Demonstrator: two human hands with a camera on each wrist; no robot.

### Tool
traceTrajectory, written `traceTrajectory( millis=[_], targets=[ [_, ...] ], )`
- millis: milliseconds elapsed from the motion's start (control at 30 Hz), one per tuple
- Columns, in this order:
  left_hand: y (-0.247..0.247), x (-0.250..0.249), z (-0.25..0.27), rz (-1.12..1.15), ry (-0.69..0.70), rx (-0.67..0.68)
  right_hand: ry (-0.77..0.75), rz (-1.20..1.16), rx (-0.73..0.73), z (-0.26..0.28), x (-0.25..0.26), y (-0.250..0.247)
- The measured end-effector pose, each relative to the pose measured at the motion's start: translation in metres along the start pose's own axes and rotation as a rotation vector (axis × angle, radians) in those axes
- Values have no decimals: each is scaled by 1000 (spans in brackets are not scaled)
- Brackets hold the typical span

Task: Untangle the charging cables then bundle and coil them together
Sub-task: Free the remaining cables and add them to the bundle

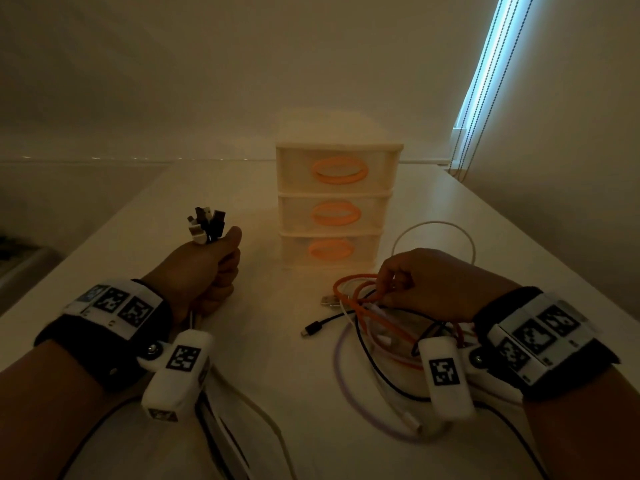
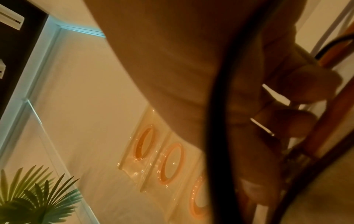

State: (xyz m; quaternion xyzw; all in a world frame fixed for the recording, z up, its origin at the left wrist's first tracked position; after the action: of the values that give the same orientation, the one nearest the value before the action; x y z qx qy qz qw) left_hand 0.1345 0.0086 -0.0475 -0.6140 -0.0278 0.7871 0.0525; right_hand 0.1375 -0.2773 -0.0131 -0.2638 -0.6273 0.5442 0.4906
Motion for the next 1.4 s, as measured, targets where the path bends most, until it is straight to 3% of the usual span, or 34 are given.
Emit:
traceTrajectory(
  millis=[367, 700, 900, 1033, 1167, 1233, 1300, 1400],
  targets=[
    [22, -1, 6, -93, -7, 81, -79, -221, -167, -2, 6, -6],
    [21, 0, 5, -54, -4, 90, -43, -381, -318, 3, -2, -18],
    [19, 1, 5, -46, -2, 88, -25, -173, -599, 15, -8, -53],
    [19, 0, 6, -42, 0, 79, -24, -102, -639, 20, -7, -60],
    [19, 1, 6, -30, -10, 75, -20, -420, -684, 21, -11, -74],
    [19, 1, 7, -22, -10, 68, 103, -898, -677, 21, -31, -75],
    [18, 1, 8, -19, -11, 66, 129, -1297, -645, 24, -37, -70],
    [18, -2, 10, 1, 2, 73, -30, -1296, -785, 37, -18, -81]
  ],
)
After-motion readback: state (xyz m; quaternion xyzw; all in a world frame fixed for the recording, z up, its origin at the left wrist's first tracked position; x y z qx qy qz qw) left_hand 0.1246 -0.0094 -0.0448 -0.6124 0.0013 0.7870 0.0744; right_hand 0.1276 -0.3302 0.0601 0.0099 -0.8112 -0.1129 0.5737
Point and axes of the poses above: each hand's wrist, its own z-axis away from the middle knuckle, its own y-axis out of the palm, x = y × z, the point moved 7 cm from there along -z, towards the middle knuckle, and after that the axes turned 1 degree about x, right-handed, at the moved point
